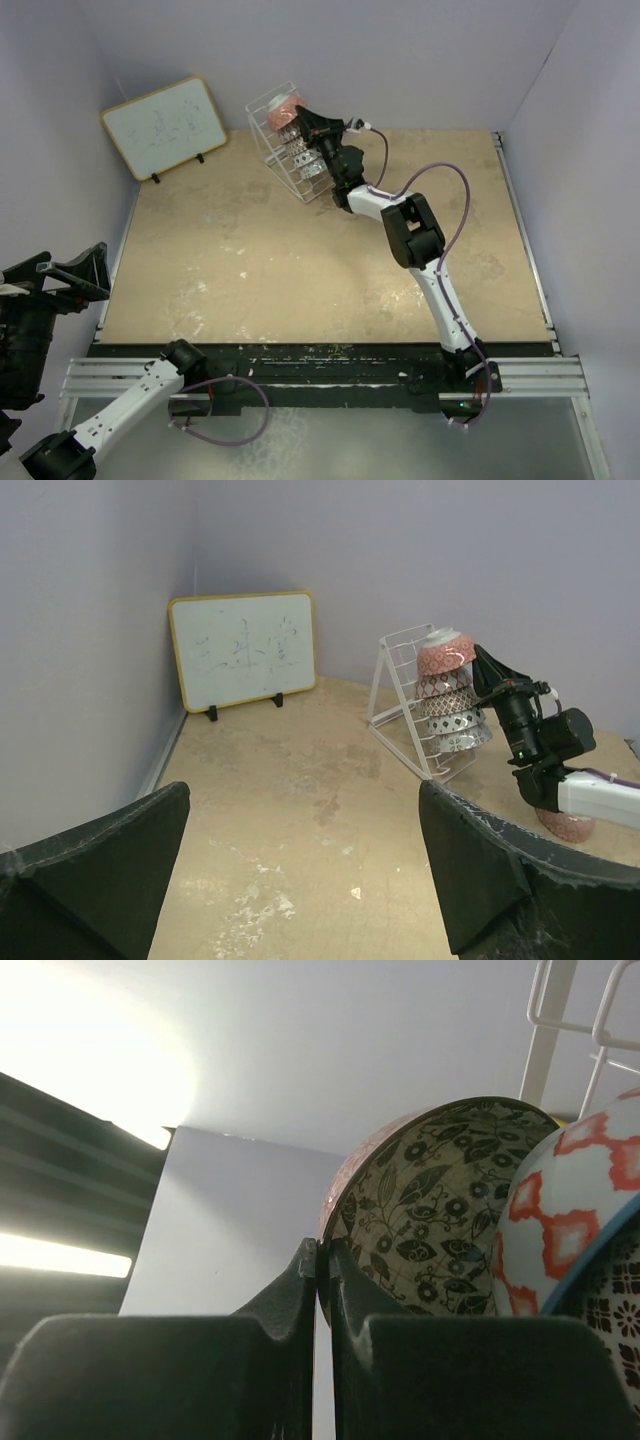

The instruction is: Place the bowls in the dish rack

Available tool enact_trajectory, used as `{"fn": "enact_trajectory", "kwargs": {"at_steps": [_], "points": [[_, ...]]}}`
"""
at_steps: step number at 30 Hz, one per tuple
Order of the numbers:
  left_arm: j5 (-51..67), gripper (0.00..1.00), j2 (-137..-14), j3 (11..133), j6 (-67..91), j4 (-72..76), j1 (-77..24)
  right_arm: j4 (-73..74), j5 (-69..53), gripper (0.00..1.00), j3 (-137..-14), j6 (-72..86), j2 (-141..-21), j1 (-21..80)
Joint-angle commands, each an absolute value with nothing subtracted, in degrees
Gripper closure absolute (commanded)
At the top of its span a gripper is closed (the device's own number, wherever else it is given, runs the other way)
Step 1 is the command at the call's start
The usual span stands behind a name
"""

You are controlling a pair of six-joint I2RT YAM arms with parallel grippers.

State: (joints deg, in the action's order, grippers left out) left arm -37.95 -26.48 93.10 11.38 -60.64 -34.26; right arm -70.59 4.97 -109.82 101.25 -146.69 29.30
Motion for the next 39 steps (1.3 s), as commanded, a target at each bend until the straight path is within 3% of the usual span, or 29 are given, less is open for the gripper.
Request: {"fn": "enact_trajectory", "kwargs": {"at_steps": [1,16,27,33,39], "points": [[-38.6,0.01,-26.6,93.6,10.9,-60.1,-34.7,-74.5,6.3,1.00,-113.6,102.6,-145.7,29.4],[-39.2,0.01,-26.3,94.0,11.1,-61.0,-34.8,-69.8,9.2,1.00,-118.2,101.3,-147.9,29.1],[-39.2,0.01,-26.1,93.4,11.5,-61.1,-34.8,-65.3,11.0,1.00,-113.9,100.2,-143.9,29.1],[-39.4,0.01,-25.9,93.5,11.6,-61.0,-34.9,-61.7,11.9,0.81,-112.9,98.3,-141.7,29.1],[-39.5,0.01,-25.8,93.4,11.8,-61.2,-35.0,-61.6,13.0,0.76,-110.4,98.9,-139.9,29.0]]}}
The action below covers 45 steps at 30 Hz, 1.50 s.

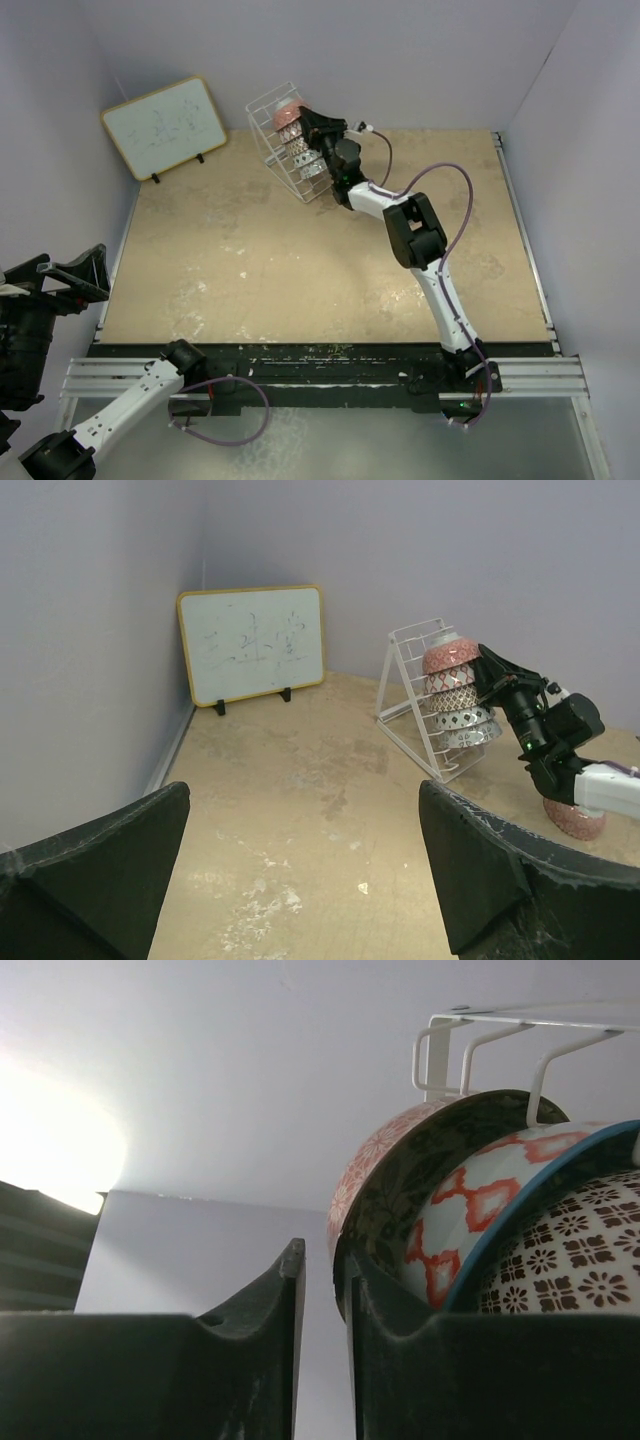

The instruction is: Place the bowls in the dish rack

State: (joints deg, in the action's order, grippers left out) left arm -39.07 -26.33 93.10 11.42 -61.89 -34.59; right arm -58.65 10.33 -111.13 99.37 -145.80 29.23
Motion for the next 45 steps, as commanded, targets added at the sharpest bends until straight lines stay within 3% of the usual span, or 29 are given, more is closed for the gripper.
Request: {"fn": "enact_trajectory", "kwargs": {"at_steps": [1,15,26,42,45], "points": [[-39.5,0.01,-25.8,93.3,11.8,-61.2,-35.0,-61.7,13.1,0.73,-109.9,98.9,-139.7,29.1],[-39.5,0.01,-25.6,93.4,12.0,-61.1,-35.1,-54.3,13.7,0.47,-104.1,100.4,-134.8,29.1],[-39.8,0.01,-25.6,93.3,11.9,-60.9,-35.2,-38.0,10.4,0.44,-104.5,104.1,-132.4,29.0],[-39.7,0.01,-25.7,92.1,12.5,-59.8,-35.9,-42.4,10.0,0.43,-88.8,97.6,-117.5,28.9],[-39.3,0.01,-25.7,91.4,13.1,-59.7,-36.0,-37.6,9.7,0.37,-85.0,92.2,-111.8,28.8]]}}
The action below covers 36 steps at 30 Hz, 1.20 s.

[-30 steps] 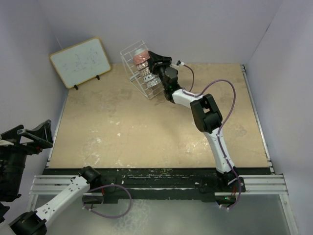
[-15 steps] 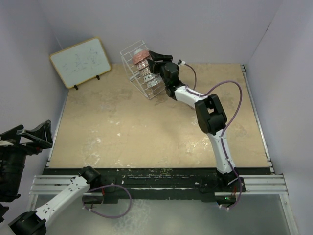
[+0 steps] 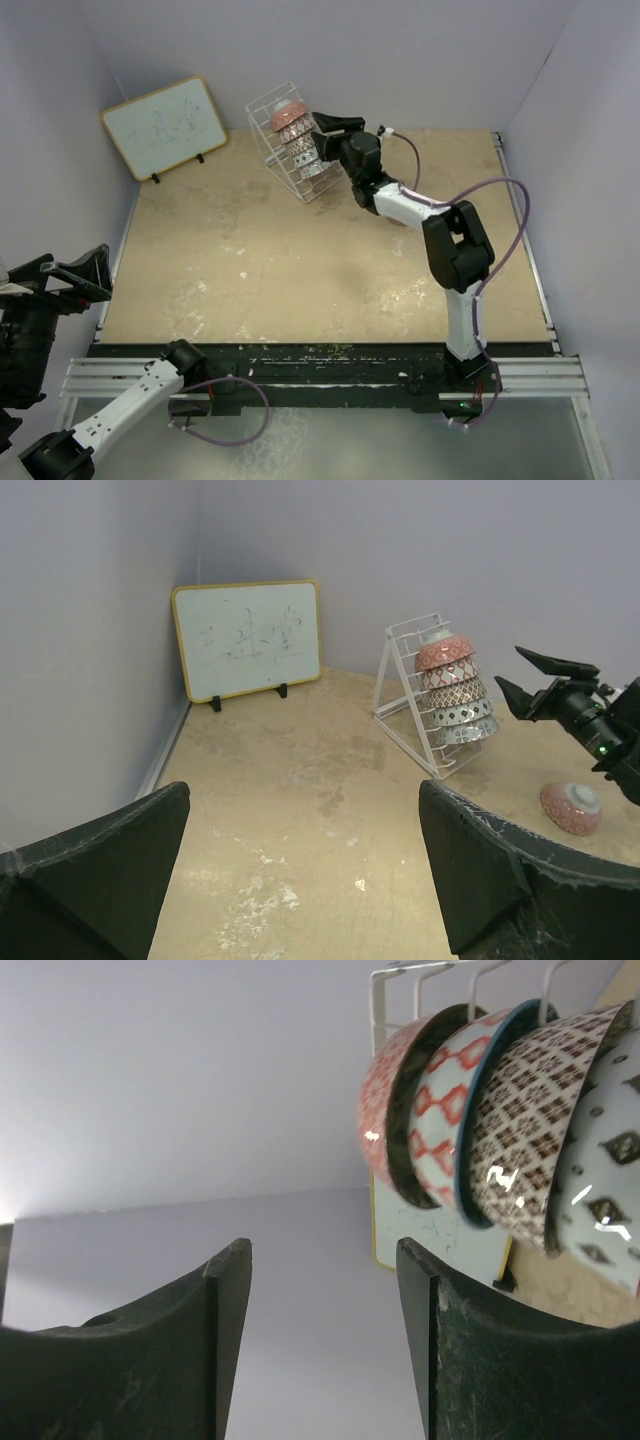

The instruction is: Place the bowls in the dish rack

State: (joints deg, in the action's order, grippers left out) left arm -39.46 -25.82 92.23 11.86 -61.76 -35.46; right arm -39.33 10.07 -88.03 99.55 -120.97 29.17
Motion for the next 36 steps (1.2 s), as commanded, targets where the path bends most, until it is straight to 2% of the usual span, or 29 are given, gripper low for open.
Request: {"fn": "enact_trajectory", "kwargs": {"at_steps": [1,4,7,9,10,14,20,26,30,36], "points": [[-39.2,0.01,-25.7,91.2,13.3,-59.7,-36.1,-35.2,9.9,0.34,-84.0,89.7,-109.7,28.8],[-38.7,0.01,-25.7,90.4,13.7,-59.0,-36.1,-27.2,10.7,0.28,-81.6,80.2,-103.3,28.8],[-37.3,0.01,-26.3,90.0,14.0,-58.7,-36.4,-14.8,12.7,0.15,-81.3,69.8,-98.0,28.6],[-36.0,0.01,-26.9,89.1,14.2,-58.2,-36.5,-7.6,14.6,0.02,-80.2,64.2,-94.6,28.0],[-35.5,0.01,-27.2,88.5,14.3,-57.9,-36.6,-4.7,15.8,0.00,-79.3,61.8,-93.1,27.5],[-33.4,0.01,-28.4,86.1,13.8,-55.7,-36.6,6.3,20.4,0.00,-77.1,54.6,-87.0,24.6],[-27.2,0.01,-32.8,84.0,14.0,-51.3,-36.6,16.4,14.0,0.00,-74.8,46.5,-85.1,14.5],[-14.4,0.01,-42.6,81.2,14.4,-45.1,-36.6,12.0,5.7,0.00,-66.7,41.1,-83.1,5.9],[-8.6,0.01,-48.9,81.2,14.3,-39.7,-36.6,16.3,9.2,0.00,-73.1,34.9,-89.3,5.4],[-3.7,0.01,-53.3,80.9,15.1,-35.0,-36.6,18.4,7.8,0.02,-86.0,30.5,-102.9,5.0]]}}
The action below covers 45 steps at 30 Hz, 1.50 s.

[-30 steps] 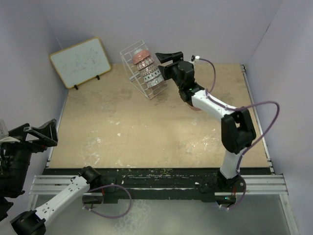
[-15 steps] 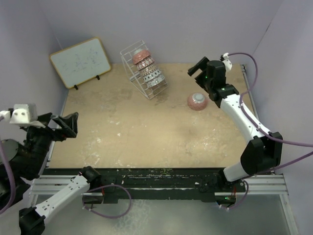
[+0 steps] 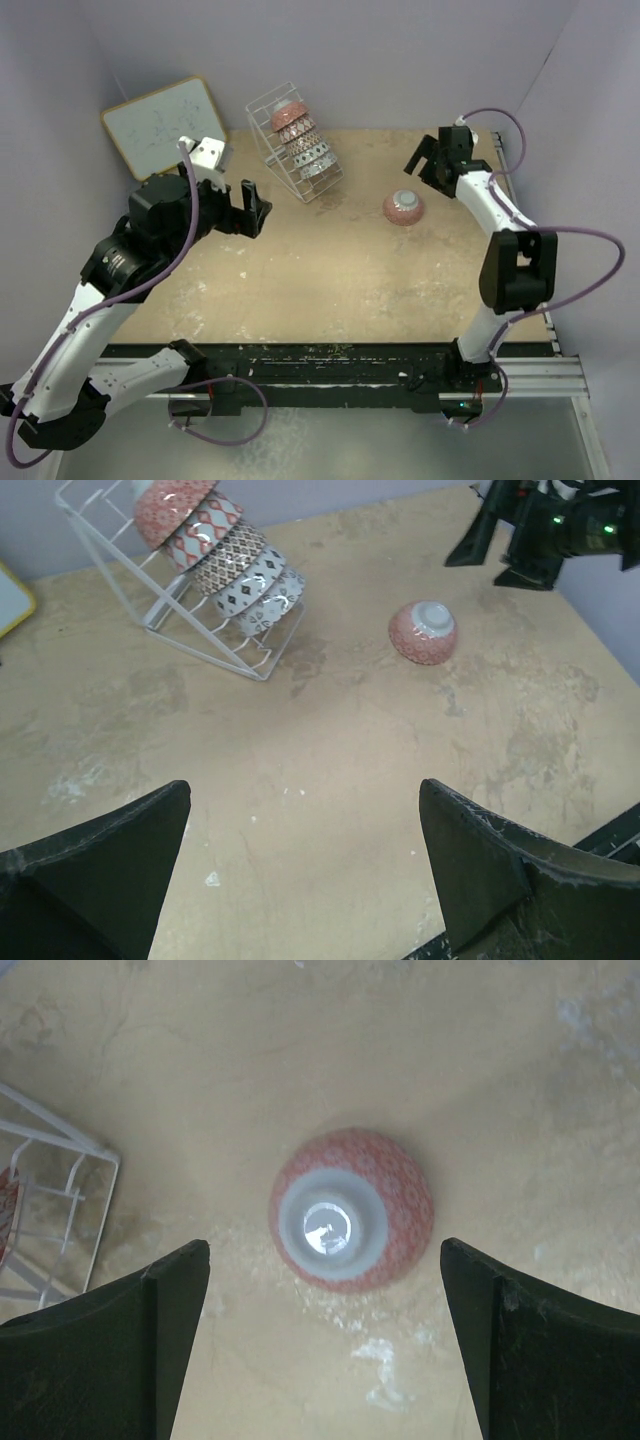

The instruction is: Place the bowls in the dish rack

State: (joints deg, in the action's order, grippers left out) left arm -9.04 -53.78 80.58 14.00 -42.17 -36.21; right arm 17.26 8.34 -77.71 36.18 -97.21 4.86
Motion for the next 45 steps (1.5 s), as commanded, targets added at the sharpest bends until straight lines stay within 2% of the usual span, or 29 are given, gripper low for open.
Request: {"fn": "enact_trajectory", "kwargs": {"at_steps": [1,11,20,26,38,45], "points": [[-3.4,0.01,-53.4,80.6,15.3,-35.0,-36.6,19.2,8.6,0.02,-87.9,30.1,-104.7,5.0],[-4.6,0.01,-49.9,77.2,16.8,-37.6,-36.6,20.4,7.4,0.04,-92.7,27.1,-116.0,4.9],[-6.2,0.01,-47.0,77.1,17.5,-40.9,-36.7,19.5,5.7,0.07,-90.1,27.2,-117.2,4.9],[-8.0,0.01,-45.1,76.6,17.9,-43.0,-36.6,13.4,-2.1,0.11,-82.6,29.5,-114.9,5.7],[-7.9,0.01,-44.5,73.3,18.4,-42.1,-36.6,0.9,-9.2,0.11,-72.7,44.4,-112.0,19.6],[-6.6,0.01,-46.7,68.0,18.8,-38.8,-36.6,-2.0,-5.8,0.10,-72.0,50.1,-110.0,25.4]]}}
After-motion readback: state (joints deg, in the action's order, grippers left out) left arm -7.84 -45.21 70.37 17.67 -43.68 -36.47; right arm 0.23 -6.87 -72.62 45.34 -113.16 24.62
